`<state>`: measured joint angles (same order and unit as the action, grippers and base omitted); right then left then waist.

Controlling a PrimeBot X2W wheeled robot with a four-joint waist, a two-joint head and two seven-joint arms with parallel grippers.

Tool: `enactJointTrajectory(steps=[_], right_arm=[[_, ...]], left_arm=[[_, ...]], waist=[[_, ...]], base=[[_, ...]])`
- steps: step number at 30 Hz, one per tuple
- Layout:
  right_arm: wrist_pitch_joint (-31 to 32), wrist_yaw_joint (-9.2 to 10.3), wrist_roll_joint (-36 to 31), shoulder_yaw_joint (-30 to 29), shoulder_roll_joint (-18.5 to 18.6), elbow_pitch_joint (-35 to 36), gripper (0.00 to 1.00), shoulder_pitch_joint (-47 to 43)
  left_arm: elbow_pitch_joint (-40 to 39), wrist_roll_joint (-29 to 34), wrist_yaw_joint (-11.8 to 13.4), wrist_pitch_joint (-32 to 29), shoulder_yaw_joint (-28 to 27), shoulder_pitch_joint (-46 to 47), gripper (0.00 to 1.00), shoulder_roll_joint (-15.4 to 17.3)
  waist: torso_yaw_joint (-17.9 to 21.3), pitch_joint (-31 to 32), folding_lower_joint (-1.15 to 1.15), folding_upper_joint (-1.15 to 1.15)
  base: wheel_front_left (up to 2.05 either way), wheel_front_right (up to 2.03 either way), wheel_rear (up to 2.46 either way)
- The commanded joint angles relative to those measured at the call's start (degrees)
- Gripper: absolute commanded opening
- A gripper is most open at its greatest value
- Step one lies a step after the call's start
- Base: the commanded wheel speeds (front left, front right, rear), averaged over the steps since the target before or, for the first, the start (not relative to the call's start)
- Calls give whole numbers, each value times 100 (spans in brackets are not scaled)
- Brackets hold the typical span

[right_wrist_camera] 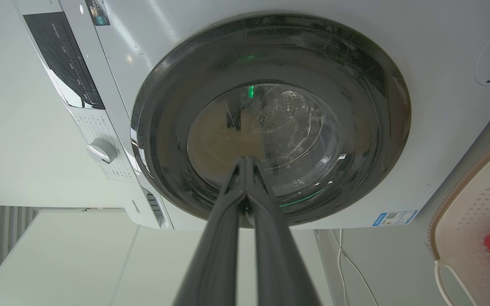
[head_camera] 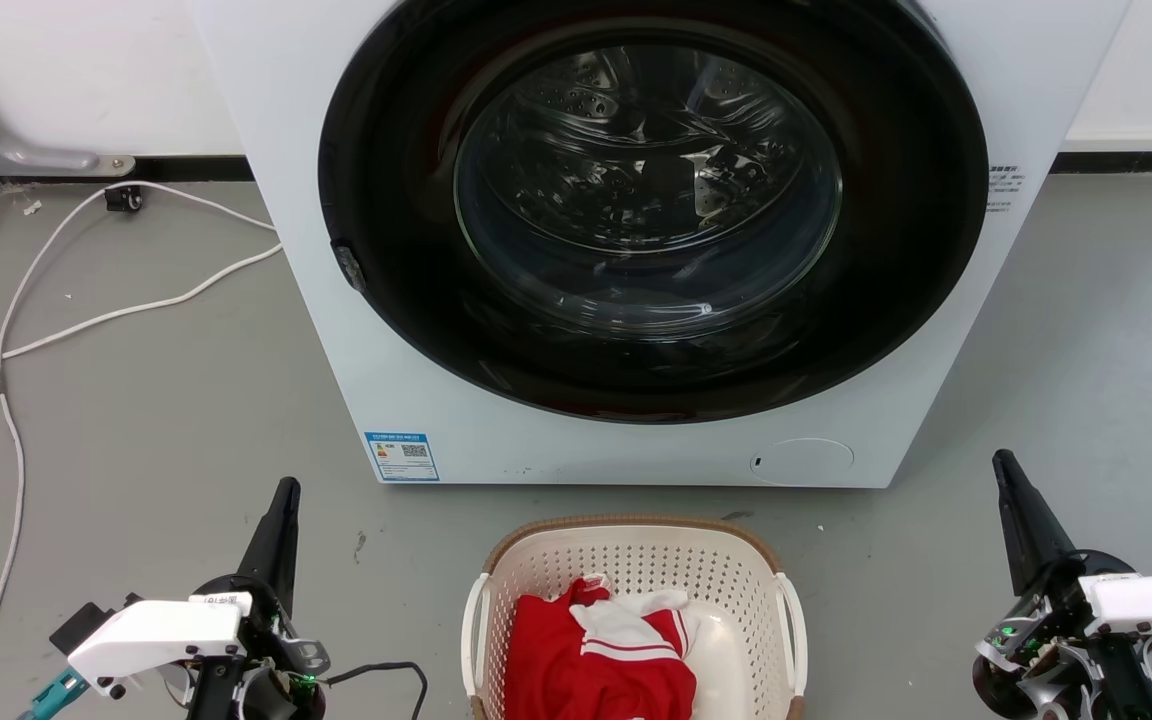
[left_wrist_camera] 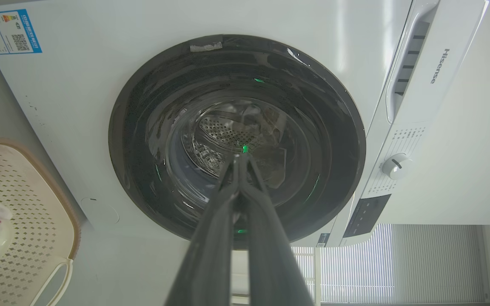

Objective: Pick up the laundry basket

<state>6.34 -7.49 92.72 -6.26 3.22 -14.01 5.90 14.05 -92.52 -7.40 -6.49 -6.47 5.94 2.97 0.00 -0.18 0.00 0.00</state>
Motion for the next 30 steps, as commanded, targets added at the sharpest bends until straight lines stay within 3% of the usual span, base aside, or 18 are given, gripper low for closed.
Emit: enactJointTrajectory(steps=[1,30], right_arm=[[14,0,-20,-9,-20,-4,0,60],[23,0,-37,-20,-27,-4,0,62]], left_arm=[[7,15,-18,-20,-18,61,0,-5],[7,20,-18,-25,-22,60,0,-7]], waist=[[0,0,0,0],[0,0,0,0]], base=[[0,0,0],[0,0,0]])
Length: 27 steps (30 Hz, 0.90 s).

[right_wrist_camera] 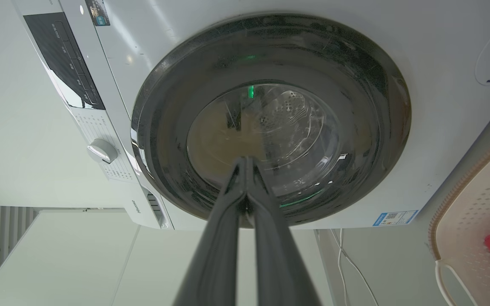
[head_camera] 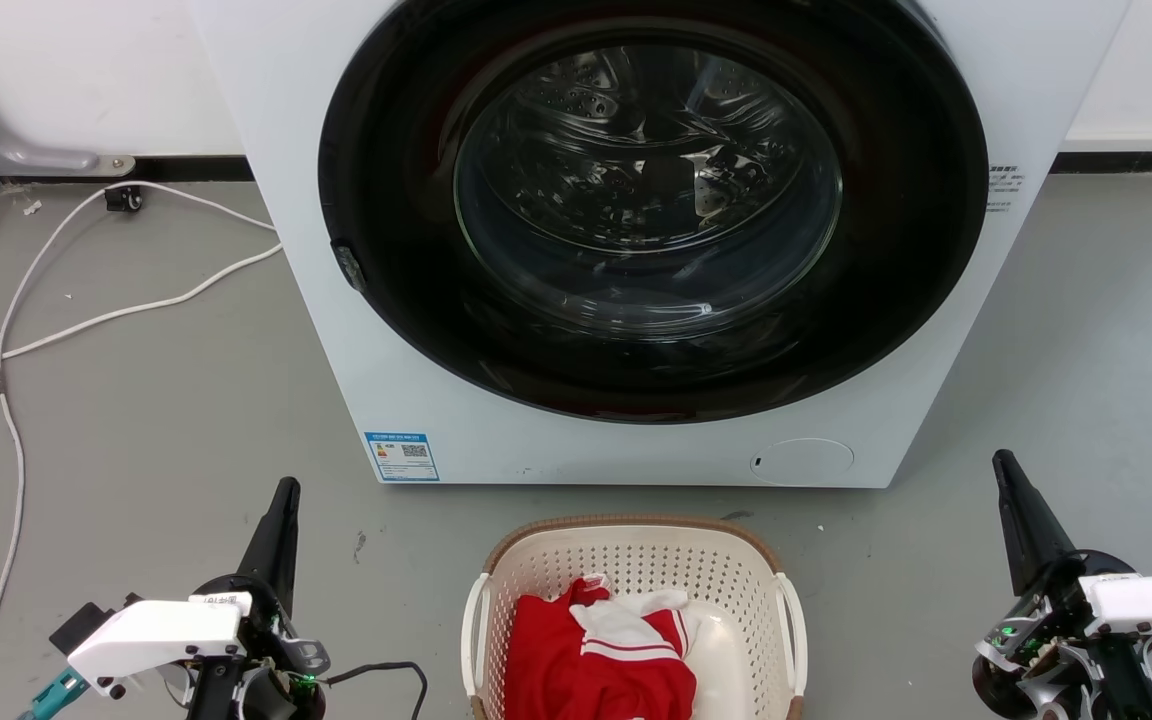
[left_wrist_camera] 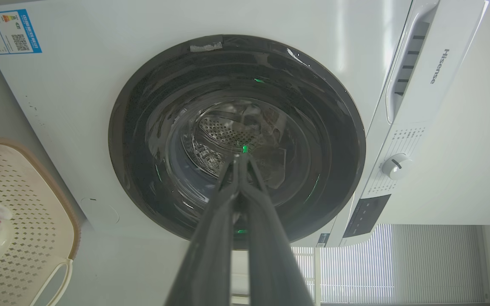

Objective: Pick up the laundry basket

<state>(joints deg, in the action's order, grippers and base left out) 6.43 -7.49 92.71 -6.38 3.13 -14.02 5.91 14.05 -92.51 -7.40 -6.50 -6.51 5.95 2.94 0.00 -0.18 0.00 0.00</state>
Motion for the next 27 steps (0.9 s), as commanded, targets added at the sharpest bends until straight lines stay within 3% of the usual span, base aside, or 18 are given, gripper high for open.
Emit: enactJointTrajectory(steps=[1,27], right_arm=[[15,0,-36,-9,-17,-3,0,61],[18,0,-44,-14,-19,-4,0,62]], left_arm=[[7,19,-18,-24,-17,60,0,-4],[6,22,-18,-21,-20,60,0,-5]], waist=[[0,0,0,0],[0,0,0,0]], base=[[0,0,0],[0,0,0]])
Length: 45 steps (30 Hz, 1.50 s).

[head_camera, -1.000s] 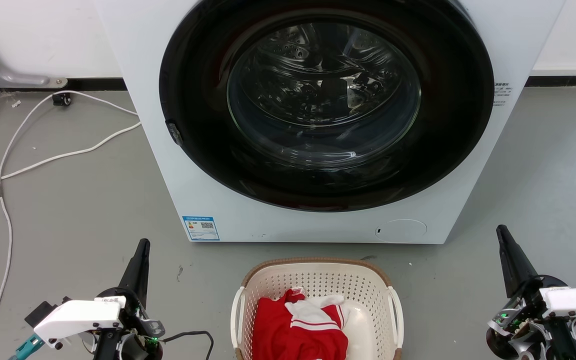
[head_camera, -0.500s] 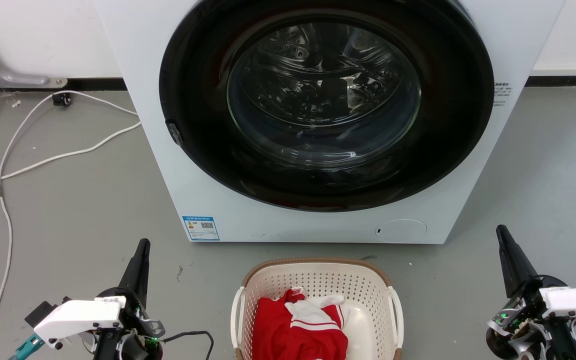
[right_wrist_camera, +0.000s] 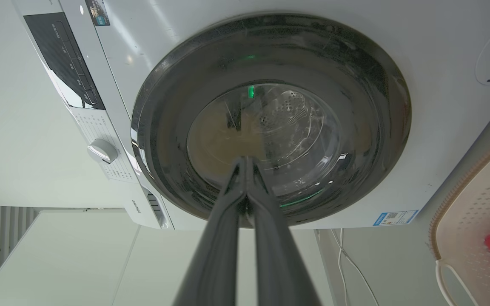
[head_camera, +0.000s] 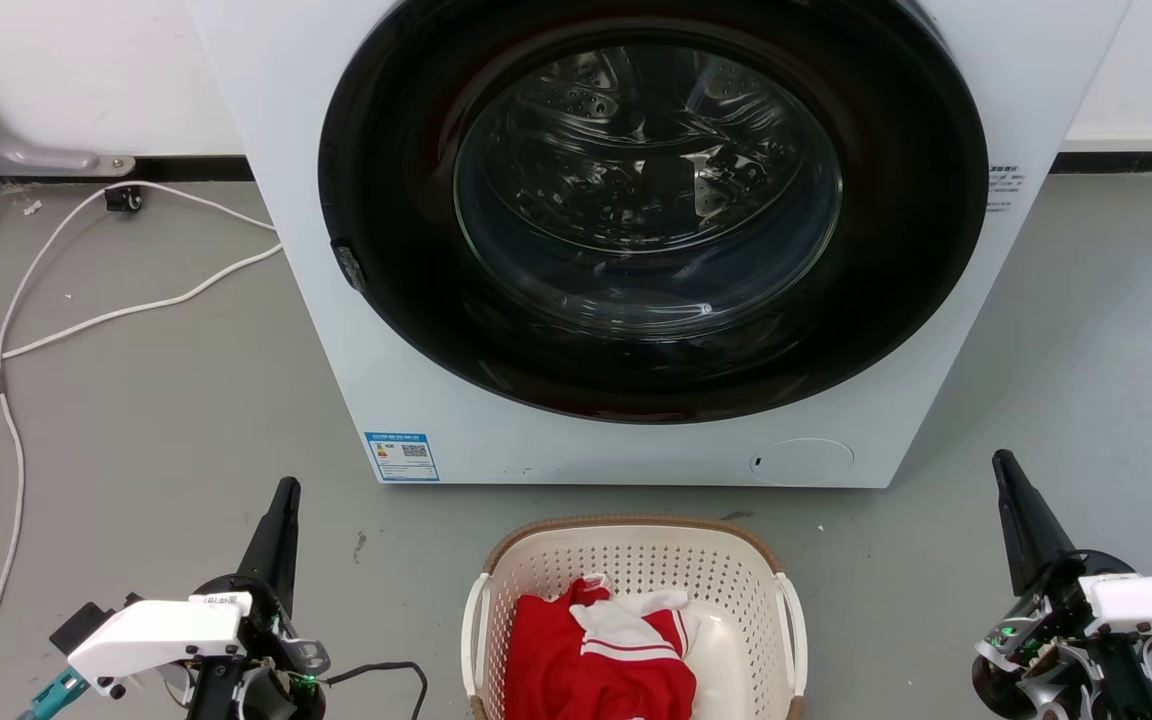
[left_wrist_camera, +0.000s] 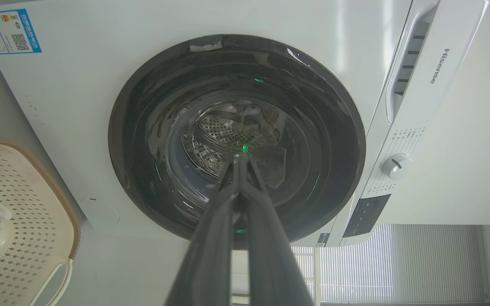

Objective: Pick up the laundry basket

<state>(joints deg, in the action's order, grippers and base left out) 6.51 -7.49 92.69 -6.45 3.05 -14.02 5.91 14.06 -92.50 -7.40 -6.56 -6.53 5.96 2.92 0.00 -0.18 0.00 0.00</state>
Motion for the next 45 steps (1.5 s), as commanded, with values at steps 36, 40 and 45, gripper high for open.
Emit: enactJointTrajectory(steps=[36,40,45], right_arm=[[-232,1,-185,85,-23,-42,100,-286],[-343,0,-375,70,-22,6,100,-320],[-475,0,-819,70,-21,61,100,-347]], left_arm=[[57,138,6,235,84,-271,100,-30],[8,286,5,346,35,-309,100,-28],[-27,565,4,478,-112,-350,100,-25]], waist=[[5,3,0,0],[8,7,0,0],[14,16,0,0]], base=[[0,0,0],[0,0,0],[0,0,0]])
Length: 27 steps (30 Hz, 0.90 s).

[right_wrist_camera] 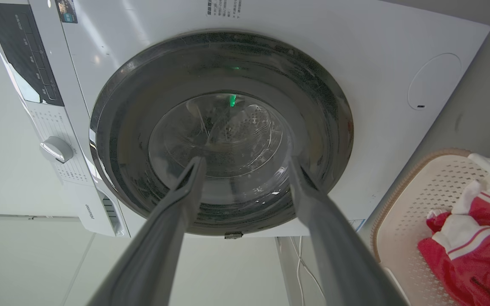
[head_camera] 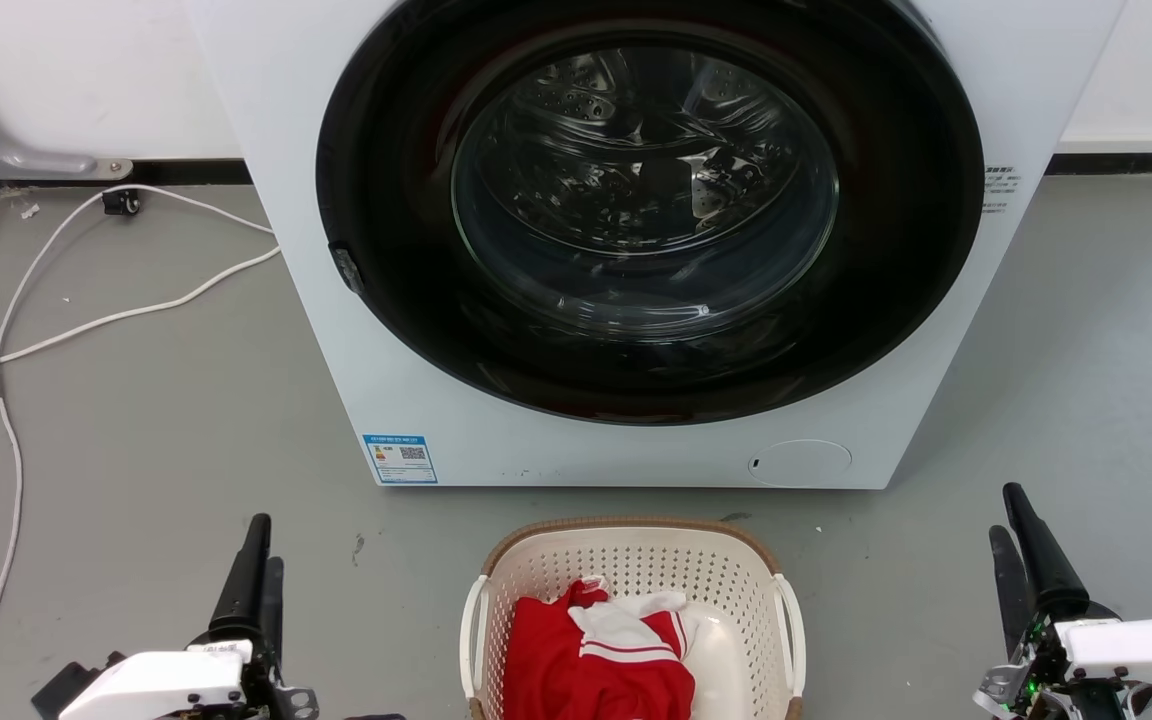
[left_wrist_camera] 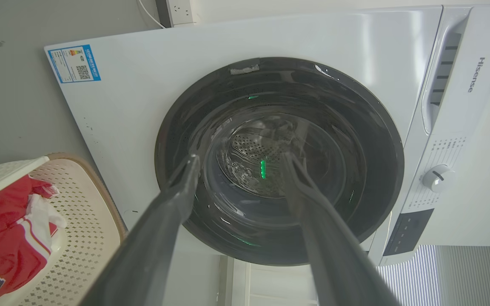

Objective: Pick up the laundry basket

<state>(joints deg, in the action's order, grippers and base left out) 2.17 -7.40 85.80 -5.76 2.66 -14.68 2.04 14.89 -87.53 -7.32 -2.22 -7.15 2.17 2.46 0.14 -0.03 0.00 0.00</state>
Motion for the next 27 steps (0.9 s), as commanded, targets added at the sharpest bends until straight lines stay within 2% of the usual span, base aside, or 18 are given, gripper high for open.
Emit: enactJointTrajectory(steps=[1,5,15,23,27], right_arm=[[-67,-9,-225,-7,18,141,100,36],[-165,-9,-664,-108,19,222,100,40],[-395,-10,-2300,-165,21,739,100,60],[-560,-10,-3524,-79,22,1163,100,58],[-642,-11,-4087,-52,23,1334,100,52]], left_arm=[[-107,111,-4,69,-82,26,100,21],[-122,377,9,168,-242,24,100,24],[-595,1310,282,398,-453,34,100,28],[-1218,2349,591,565,-157,-69,100,31],[-1576,3135,727,643,122,-118,100,32]], waist=[[2,3,0,0],[9,6,0,0],[11,-7,0,0],[11,-31,0,0],[17,-48,0,0]], base=[[0,0,0],[0,0,0],[0,0,0],[0,0,0],[0,0,0]])
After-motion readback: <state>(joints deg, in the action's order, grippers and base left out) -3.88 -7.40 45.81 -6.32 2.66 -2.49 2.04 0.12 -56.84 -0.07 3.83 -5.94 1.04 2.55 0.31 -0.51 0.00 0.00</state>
